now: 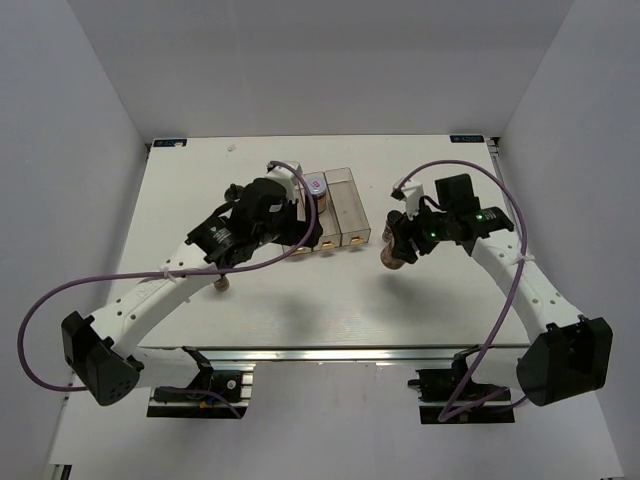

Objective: Organize the condiment bottles

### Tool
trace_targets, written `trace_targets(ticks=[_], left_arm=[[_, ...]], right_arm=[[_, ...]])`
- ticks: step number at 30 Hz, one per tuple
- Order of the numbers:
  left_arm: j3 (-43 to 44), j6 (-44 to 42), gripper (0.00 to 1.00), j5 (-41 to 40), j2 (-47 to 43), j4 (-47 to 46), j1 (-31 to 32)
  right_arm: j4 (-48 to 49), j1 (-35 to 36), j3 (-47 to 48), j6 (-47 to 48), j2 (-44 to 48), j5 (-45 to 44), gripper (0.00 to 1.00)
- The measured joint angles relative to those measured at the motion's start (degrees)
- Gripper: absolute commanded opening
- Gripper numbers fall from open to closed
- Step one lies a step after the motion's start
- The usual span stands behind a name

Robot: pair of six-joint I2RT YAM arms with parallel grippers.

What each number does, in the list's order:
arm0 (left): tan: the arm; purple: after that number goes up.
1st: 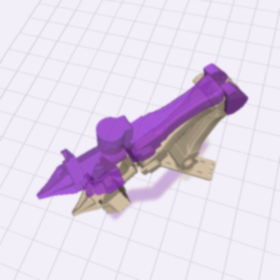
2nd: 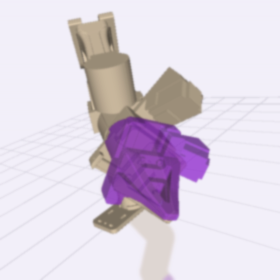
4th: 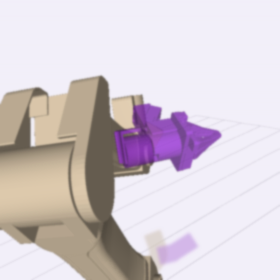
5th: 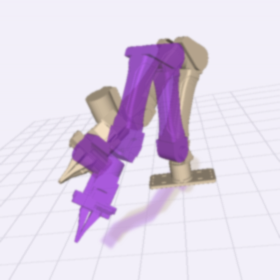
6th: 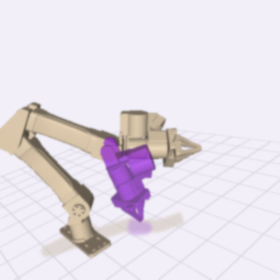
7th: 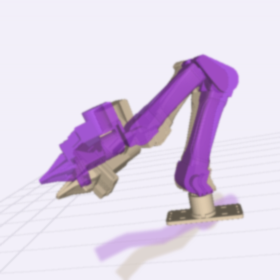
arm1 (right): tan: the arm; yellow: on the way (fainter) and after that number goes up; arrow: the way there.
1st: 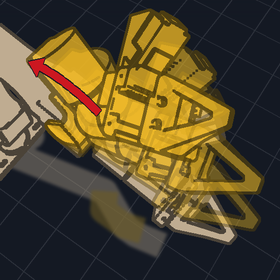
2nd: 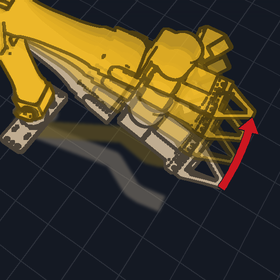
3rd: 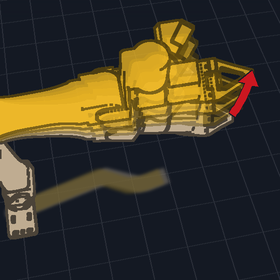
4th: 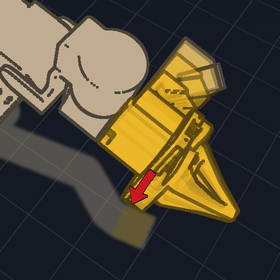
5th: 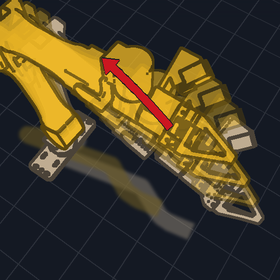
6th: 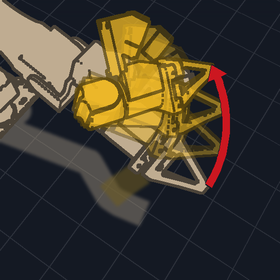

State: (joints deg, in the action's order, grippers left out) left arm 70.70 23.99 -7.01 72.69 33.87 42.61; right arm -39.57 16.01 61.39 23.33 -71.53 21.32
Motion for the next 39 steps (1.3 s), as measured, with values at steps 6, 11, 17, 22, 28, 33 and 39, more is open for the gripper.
trace_targets(ticks=[6, 11, 17, 22, 28, 33, 39], left_arm=[[0.0, -0.2, 0.98, -4.1, -3.8, 1.1, 0.0], [-0.5, -0.1, 0.98, -6.1, -7.2, 1.0, 0.0], [-3.2, 0.6, 0.98, -7.6, -9.8, 1.6, 0.0], [-4.4, 1.4, 0.98, -8.5, -11.0, 2.2, 0.0], [-5.0, 2.3, 0.98, -8.8, -11.4, 2.2, 0.0], [-5.8, 3.1, 0.98, -9.1, -11.4, 2.7, 0.0], [-5.8, 3.6, 0.98, -10.0, -11.4, 3.4, 0.0]], right_arm=[[-1.0, 5.6, 8.7, -2.9, -5.1, 2.3, 0.00], [0.7, 8.9, 18.0, -6.0, -13.9, 2.3, 0.00], [2.8, 12.5, 29.6, -8.7, -25.6, 0.6, 0.00], [5.0, 15.3, 35.5, -9.7, -33.3, -1.0, 0.00], [5.5, 17.4, 42.2, -9.8, -41.6, -3.0, 0.00], [6.7, 17.6, 45.0, -9.3, -46.0, -5.0, 0.00], [7.4, 17.9, 45.1, -8.5, -48.9, -6.6, 0.00]])
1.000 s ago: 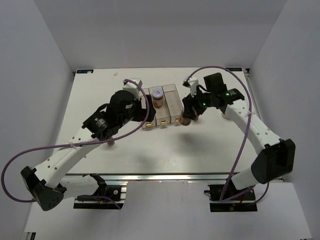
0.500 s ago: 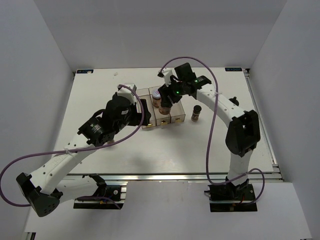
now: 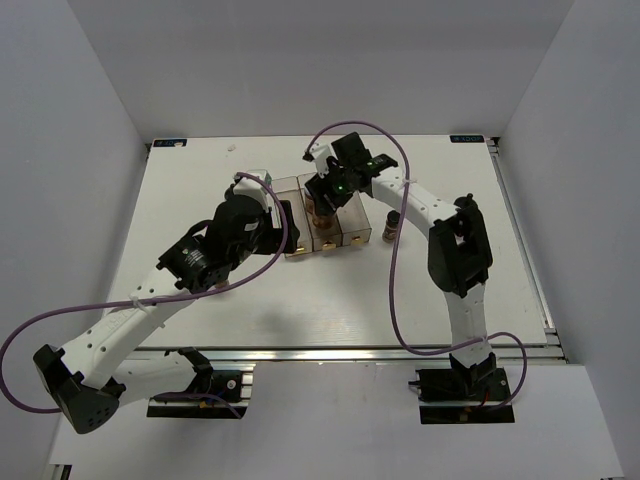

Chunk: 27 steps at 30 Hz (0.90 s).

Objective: Organize the condiment bottles

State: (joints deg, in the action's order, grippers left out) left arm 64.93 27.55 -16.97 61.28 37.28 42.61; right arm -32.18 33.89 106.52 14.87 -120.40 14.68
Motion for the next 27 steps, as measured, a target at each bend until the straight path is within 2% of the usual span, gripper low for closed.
trace_targets(ticks=[3, 5, 6, 7, 8, 9, 12, 21, 27], left_arm=[[0.0, 0.2, 0.98, -0.3, 0.0, 0.2, 0.0], [0.0, 0.3, 0.98, -0.5, 0.1, 0.3, 0.0], [0.0, 0.3, 0.98, -0.5, 0.2, 0.3, 0.0], [0.0, 0.4, 0.98, -0.6, 0.3, 0.4, 0.0], [0.0, 0.4, 0.98, -0.6, 0.4, 0.5, 0.0], [0.0, 0.4, 0.98, -0.7, 0.5, 0.6, 0.0], [0.0, 0.7, 0.98, -0.7, 0.7, 0.8, 0.0], [0.0, 2.7, 0.98, -1.7, 0.9, 2.6, 0.0], [0.0, 4.5, 0.98, -2.2, 0.9, 4.2, 0.0]], right_arm=[[0.5, 0.3, 0.0, 0.6, -0.9, -0.5, 0.00], [0.7, 0.7, 0.0, 0.9, -1.2, -0.8, 0.07], [0.7, 0.8, 0.0, 1.0, -1.2, -1.0, 0.13], [0.9, 0.9, -0.2, 1.2, -1.2, -1.1, 0.27], [1.1, 1.0, -0.2, 1.4, -1.2, -1.1, 0.33], [1.3, 1.2, -0.3, 1.6, -1.2, -1.2, 0.46], [1.9, 1.7, -0.6, 2.0, -1.2, -1.3, 0.63], [3.3, 2.1, -2.2, 2.1, -1.2, -0.9, 0.75], [5.2, 2.1, -2.4, 2.3, -1.0, -0.8, 0.77]])
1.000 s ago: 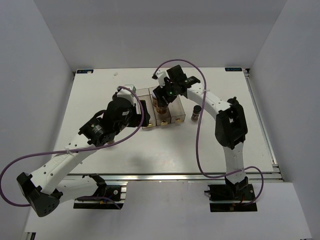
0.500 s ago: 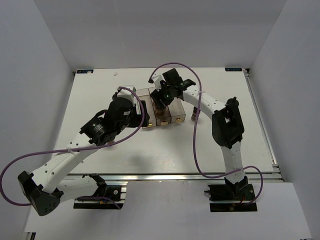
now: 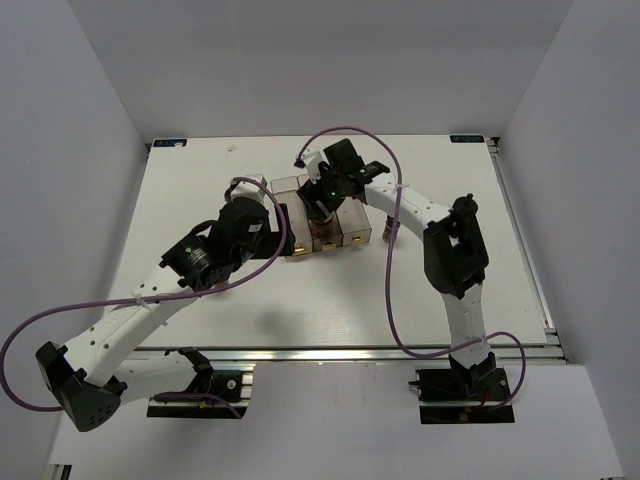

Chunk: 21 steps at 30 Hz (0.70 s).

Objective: Organize the condiment bottles

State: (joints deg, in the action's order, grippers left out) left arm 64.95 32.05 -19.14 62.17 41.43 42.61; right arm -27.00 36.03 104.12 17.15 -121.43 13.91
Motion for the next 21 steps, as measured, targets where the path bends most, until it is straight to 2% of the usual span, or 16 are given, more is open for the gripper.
trace_targets(ticks=[6, 9, 11, 12, 13, 14, 16, 17, 19, 20, 21], left_arm=[[0.8, 3.7, 0.96, -2.3, -0.1, 3.9, 0.0], [1.1, 7.1, 0.92, -4.5, -0.6, 6.6, 0.0], [1.1, 10.0, 0.84, -6.5, -1.1, 8.9, 0.0], [1.1, 11.7, 0.78, -7.7, -1.3, 10.1, 0.0], [1.1, 13.0, 0.71, -8.7, -1.5, 11.3, 0.0], [1.1, 14.9, 0.57, -9.9, -1.7, 12.5, 0.0], [1.1, 18.1, 0.53, -12.5, -2.1, 15.2, 0.0], [1.1, 19.4, 0.52, -13.7, -2.2, 16.6, 0.0], [1.1, 21.3, 0.52, -15.5, -2.1, 19.3, -0.2], [1.1, 21.9, 0.53, -16.0, -1.9, 20.4, -0.9], [1.1, 22.1, 0.55, -16.2, -1.7, 21.3, -1.8]], right_arm=[[-0.2, -0.2, 0.0, 0.1, 3.7, 1.8, 0.80], [-0.7, -0.9, -0.2, 0.9, 9.3, 4.7, 0.80], [-0.5, -1.8, -1.8, 1.4, 15.3, 7.3, 0.76], [-0.1, -2.3, -3.1, 1.5, 18.1, 8.6, 0.72], [0.5, -3.0, -4.9, 1.6, 21.1, 10.0, 0.63], [0.6, -3.7, -6.4, 1.7, 23.6, 11.3, 0.39], [2.3, -6.2, -11.8, 1.6, 29.8, 15.3, 0.21], [2.6, -7.8, -14.4, 1.3, 32.0, 17.3, 0.19], [2.7, -11.6, -18.7, 0.7, 34.7, 20.9, 0.29], [2.6, -13.5, -20.2, 0.4, 35.2, 22.4, 0.48], [2.2, -15.5, -21.4, 0.1, 35.3, 23.9, 0.54]])
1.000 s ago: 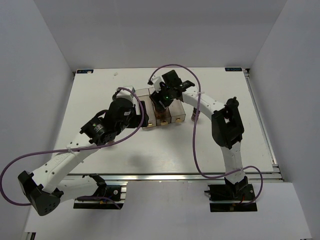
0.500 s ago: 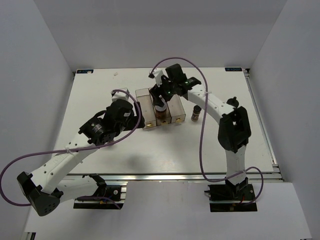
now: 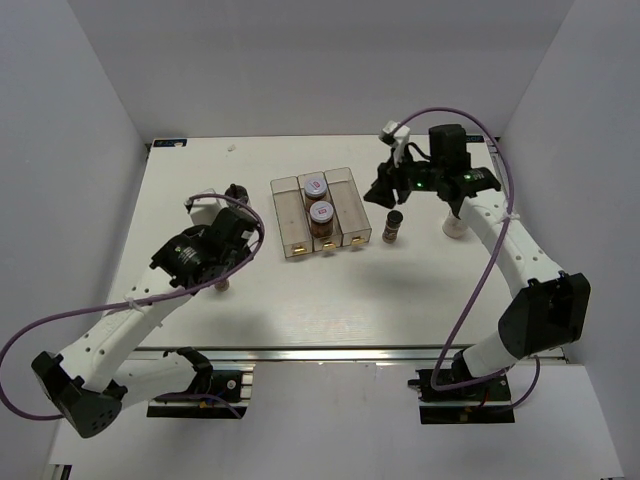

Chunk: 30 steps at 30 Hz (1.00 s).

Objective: Organize the condiment bottles

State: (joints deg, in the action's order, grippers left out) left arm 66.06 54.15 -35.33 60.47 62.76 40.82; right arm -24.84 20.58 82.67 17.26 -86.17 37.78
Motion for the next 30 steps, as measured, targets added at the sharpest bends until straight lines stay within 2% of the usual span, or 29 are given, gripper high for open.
trace_targets(ticks=[2, 5, 6, 9, 20, 30], left_arm=[[0.0, -0.3, 0.59, 0.6, 0.7, 0.8, -3.8], [0.0, -1.9, 0.67, 2.8, 1.3, 0.5, -11.0], [0.0, -2.4, 0.74, 3.3, 1.4, 0.3, -12.7], [0.0, -4.6, 0.81, 5.6, 2.4, -0.2, -17.2], [-6.6, -11.5, 0.78, 16.4, 6.1, -4.9, -27.3], [-10.8, -14.8, 0.74, 21.6, 9.8, -9.7, -28.9]], right_arm=[[-1.2, -3.5, -1.7, 0.2, -0.1, 2.0, 0.60], [-2.8, -6.9, -2.8, 1.1, 0.0, 3.3, 0.62], [-3.0, -7.4, -3.2, 1.4, 0.3, 3.4, 0.62], [-3.6, -7.8, -5.3, 1.9, 2.2, 3.6, 0.62], [-3.4, -8.3, -11.3, 1.6, 5.3, 4.0, 0.62], [-3.2, -8.7, -11.9, 1.1, 5.3, 4.0, 0.62]])
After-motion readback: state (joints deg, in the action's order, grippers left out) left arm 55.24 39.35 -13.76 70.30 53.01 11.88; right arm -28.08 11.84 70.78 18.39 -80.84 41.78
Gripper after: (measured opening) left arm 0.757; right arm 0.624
